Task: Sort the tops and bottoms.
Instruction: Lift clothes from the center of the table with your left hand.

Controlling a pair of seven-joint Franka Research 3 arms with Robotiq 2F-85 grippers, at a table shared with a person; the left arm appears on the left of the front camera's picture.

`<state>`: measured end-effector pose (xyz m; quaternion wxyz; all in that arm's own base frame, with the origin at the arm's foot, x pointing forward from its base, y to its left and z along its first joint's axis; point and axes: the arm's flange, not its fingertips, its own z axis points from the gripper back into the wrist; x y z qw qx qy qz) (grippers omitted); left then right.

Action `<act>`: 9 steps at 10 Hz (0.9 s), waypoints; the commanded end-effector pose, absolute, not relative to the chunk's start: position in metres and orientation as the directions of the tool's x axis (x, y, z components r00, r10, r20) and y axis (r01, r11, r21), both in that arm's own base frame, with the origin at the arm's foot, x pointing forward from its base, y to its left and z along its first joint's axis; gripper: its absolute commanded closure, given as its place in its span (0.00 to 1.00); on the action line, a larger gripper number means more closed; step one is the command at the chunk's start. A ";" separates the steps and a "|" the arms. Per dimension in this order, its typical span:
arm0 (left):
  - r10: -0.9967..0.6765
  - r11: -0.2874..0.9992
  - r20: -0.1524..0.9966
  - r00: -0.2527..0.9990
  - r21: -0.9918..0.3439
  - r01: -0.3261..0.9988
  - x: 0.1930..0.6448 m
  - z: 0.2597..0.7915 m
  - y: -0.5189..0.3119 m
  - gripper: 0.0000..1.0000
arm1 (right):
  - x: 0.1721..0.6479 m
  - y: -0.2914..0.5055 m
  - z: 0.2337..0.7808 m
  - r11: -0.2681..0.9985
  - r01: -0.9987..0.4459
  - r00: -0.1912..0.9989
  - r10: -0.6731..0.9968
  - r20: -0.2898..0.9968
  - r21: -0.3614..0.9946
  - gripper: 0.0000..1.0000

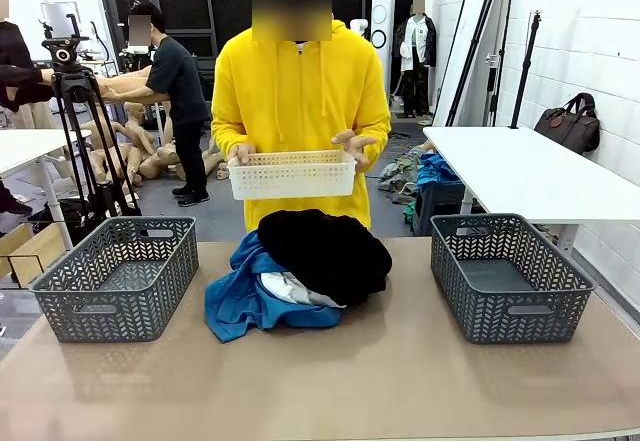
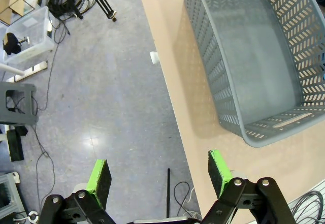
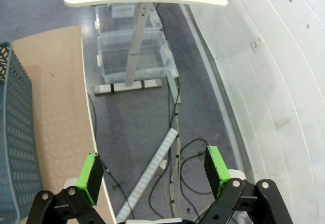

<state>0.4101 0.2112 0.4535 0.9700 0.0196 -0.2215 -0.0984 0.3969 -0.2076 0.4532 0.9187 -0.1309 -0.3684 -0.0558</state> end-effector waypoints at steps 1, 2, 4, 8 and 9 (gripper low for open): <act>-0.210 0.977 0.435 0.875 0.073 0.199 0.408 0.452 0.216 0.00 | 0.396 -0.208 0.454 0.960 0.194 0.730 -0.003 0.683 -0.204 0.00; -0.210 0.977 0.435 0.875 0.073 0.199 0.408 0.452 0.216 0.00 | 0.396 -0.208 0.454 0.960 0.194 0.730 -0.003 0.683 -0.204 0.00; -0.210 0.977 0.435 0.875 0.073 0.199 0.408 0.452 0.216 0.00 | 0.396 -0.208 0.454 0.960 0.194 0.730 -0.003 0.683 -0.204 0.00; -0.210 0.977 0.435 0.875 0.073 0.199 0.408 0.452 0.216 0.00 | 0.396 -0.208 0.454 0.960 0.194 0.730 -0.003 0.683 -0.204 0.00; -0.210 0.977 0.435 0.875 0.073 0.199 0.408 0.452 0.216 0.00 | 0.396 -0.208 0.454 0.960 0.194 0.730 -0.003 0.683 -0.204 0.00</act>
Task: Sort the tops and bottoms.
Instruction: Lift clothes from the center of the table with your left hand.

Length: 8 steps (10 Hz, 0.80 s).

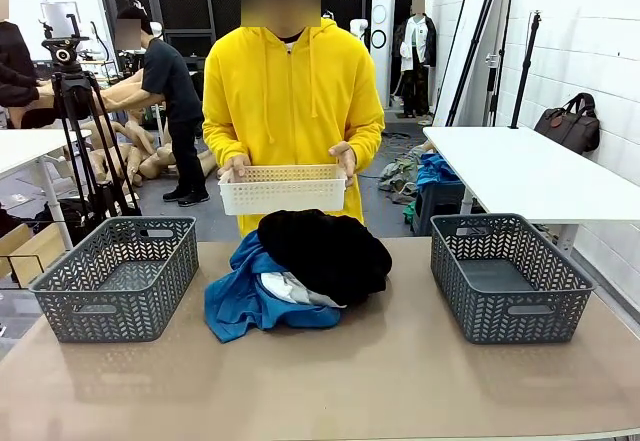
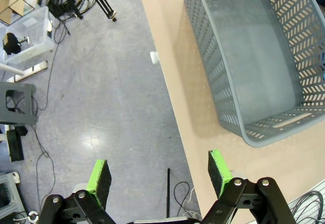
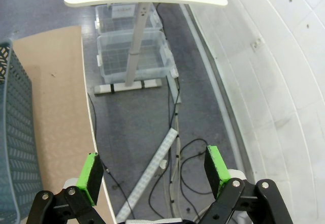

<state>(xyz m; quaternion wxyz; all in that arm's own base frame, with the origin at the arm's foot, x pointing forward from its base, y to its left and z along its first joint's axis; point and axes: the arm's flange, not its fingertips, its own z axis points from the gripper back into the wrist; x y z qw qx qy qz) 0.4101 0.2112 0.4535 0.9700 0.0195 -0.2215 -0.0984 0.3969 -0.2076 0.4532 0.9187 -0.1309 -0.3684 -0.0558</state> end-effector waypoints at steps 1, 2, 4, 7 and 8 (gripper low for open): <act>-0.210 0.977 0.435 0.875 0.073 0.199 0.408 0.452 0.216 0.00 | 0.396 -0.208 0.454 0.960 0.194 0.730 -0.003 0.683 -0.204 0.00; -0.210 0.977 0.435 0.875 0.073 0.199 0.408 0.452 0.216 0.00 | 0.396 -0.208 0.454 0.960 0.194 0.730 -0.003 0.683 -0.204 0.00; -0.210 0.977 0.435 0.875 0.073 0.199 0.408 0.452 0.216 0.00 | 0.396 -0.208 0.454 0.960 0.194 0.730 -0.003 0.683 -0.204 0.00; -0.210 0.977 0.435 0.875 0.073 0.199 0.408 0.452 0.216 0.00 | 0.396 -0.208 0.454 0.960 0.194 0.730 -0.003 0.683 -0.204 0.00; -0.210 0.977 0.435 0.875 0.073 0.199 0.408 0.452 0.216 0.00 | 0.396 -0.208 0.454 0.960 0.194 0.730 -0.003 0.683 -0.204 0.00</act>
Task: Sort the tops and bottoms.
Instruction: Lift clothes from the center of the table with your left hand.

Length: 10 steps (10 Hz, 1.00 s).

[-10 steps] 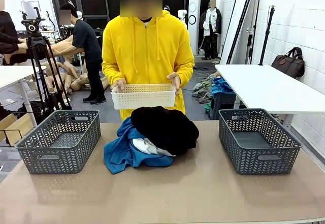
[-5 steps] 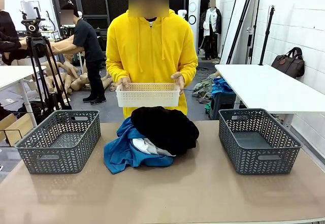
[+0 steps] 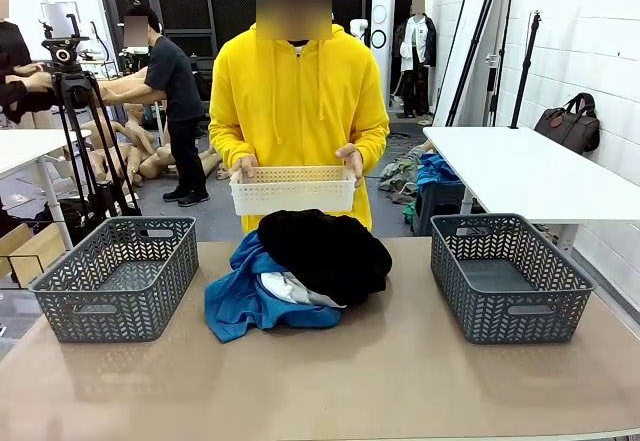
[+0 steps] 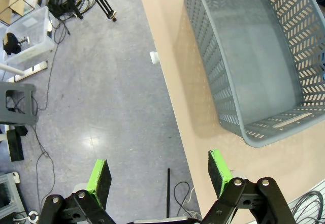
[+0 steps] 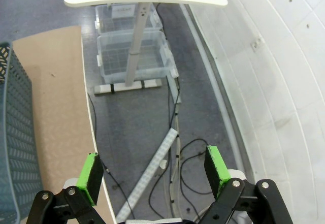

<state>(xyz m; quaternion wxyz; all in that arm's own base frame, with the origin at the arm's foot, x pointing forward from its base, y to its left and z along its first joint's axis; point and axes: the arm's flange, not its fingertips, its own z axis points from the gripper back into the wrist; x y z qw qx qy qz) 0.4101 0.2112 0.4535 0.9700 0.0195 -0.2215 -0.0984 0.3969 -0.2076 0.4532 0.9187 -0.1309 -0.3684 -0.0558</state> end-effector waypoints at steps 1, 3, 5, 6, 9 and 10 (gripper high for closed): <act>-0.210 0.977 0.435 0.875 0.073 0.199 0.408 0.452 0.216 0.00 | 0.396 -0.208 0.454 0.960 0.194 0.730 -0.003 0.683 -0.204 0.00; -0.210 0.977 0.435 0.875 0.073 0.199 0.408 0.452 0.216 0.00 | 0.396 -0.208 0.454 0.960 0.194 0.730 -0.003 0.683 -0.204 0.00; -0.210 0.977 0.435 0.875 0.073 0.199 0.408 0.452 0.216 0.00 | 0.396 -0.208 0.454 0.960 0.194 0.730 -0.003 0.683 -0.204 0.00; -0.210 0.977 0.435 0.875 0.073 0.199 0.408 0.452 0.216 0.00 | 0.396 -0.208 0.454 0.960 0.194 0.730 -0.003 0.683 -0.204 0.00; -0.210 0.977 0.435 0.875 0.073 0.199 0.408 0.452 0.216 0.00 | 0.396 -0.208 0.454 0.960 0.194 0.730 -0.003 0.683 -0.204 0.00; -0.210 0.977 0.435 0.875 0.073 0.199 0.408 0.452 0.216 0.00 | 0.396 -0.208 0.454 0.960 0.194 0.730 -0.003 0.683 -0.204 0.00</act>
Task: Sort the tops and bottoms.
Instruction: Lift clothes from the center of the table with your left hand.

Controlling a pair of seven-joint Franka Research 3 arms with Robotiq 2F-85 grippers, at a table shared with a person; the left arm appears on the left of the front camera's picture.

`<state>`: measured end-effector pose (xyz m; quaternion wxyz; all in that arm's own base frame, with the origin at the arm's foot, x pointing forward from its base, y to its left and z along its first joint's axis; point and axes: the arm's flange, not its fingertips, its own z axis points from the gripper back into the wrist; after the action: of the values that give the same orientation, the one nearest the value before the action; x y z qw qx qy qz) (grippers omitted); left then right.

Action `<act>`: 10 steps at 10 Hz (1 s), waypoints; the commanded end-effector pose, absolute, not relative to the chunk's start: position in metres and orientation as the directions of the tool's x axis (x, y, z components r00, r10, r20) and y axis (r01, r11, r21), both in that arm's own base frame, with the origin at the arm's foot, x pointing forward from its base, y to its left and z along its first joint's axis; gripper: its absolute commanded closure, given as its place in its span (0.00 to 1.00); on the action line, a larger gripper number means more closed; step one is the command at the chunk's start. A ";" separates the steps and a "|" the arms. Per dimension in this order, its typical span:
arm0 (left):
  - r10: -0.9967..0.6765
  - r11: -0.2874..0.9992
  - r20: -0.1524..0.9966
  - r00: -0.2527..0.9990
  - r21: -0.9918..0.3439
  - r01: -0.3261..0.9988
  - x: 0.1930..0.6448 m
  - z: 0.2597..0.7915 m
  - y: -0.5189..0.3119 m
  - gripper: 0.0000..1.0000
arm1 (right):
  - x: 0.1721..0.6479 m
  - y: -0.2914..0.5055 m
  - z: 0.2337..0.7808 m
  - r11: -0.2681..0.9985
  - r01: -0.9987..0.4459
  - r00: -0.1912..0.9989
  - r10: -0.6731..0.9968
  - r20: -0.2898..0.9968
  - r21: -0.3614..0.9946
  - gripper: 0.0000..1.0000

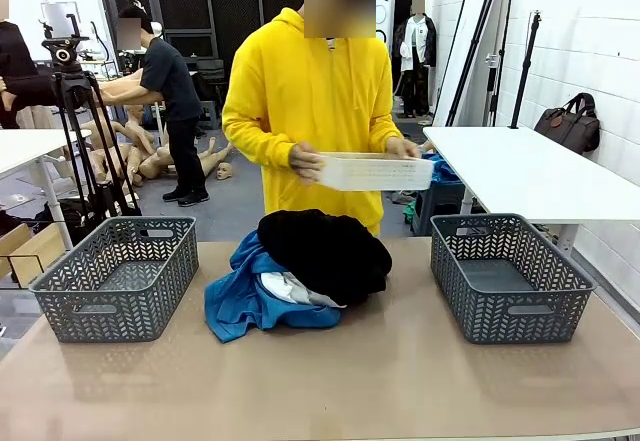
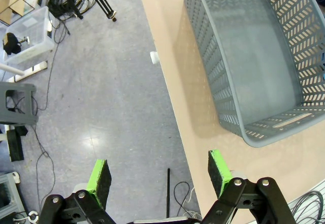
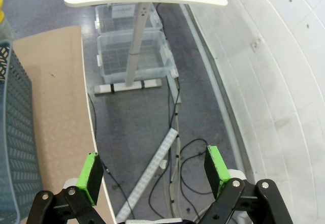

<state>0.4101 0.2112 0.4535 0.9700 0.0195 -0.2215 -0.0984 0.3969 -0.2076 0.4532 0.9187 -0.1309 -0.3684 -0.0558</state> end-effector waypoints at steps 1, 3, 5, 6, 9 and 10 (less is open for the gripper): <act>-0.210 0.977 0.435 0.875 0.073 0.199 0.408 0.452 0.216 0.00 | 0.396 -0.208 0.454 0.960 0.194 0.730 -0.003 0.683 -0.204 0.00; -0.210 0.977 0.435 0.875 0.073 0.199 0.408 0.452 0.216 0.00 | 0.396 -0.208 0.454 0.960 0.194 0.730 -0.003 0.683 -0.204 0.00; -0.210 0.977 0.435 0.875 0.073 0.199 0.408 0.452 0.216 0.00 | 0.396 -0.208 0.454 0.960 0.194 0.730 -0.003 0.683 -0.204 0.00; -0.210 0.977 0.435 0.875 0.073 0.199 0.408 0.452 0.216 0.00 | 0.396 -0.208 0.454 0.960 0.194 0.730 -0.003 0.683 -0.204 0.00; -0.210 0.977 0.435 0.875 0.073 0.199 0.408 0.452 0.216 0.00 | 0.396 -0.208 0.454 0.960 0.194 0.730 -0.003 0.683 -0.204 0.00; -0.210 0.977 0.435 0.875 0.073 0.199 0.408 0.452 0.216 0.00 | 0.396 -0.208 0.454 0.960 0.194 0.730 -0.003 0.683 -0.204 0.00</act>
<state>0.4101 0.2112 0.4535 0.9700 0.0195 -0.2215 -0.0984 0.3969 -0.2076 0.4532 0.9187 -0.1309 -0.3684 -0.0558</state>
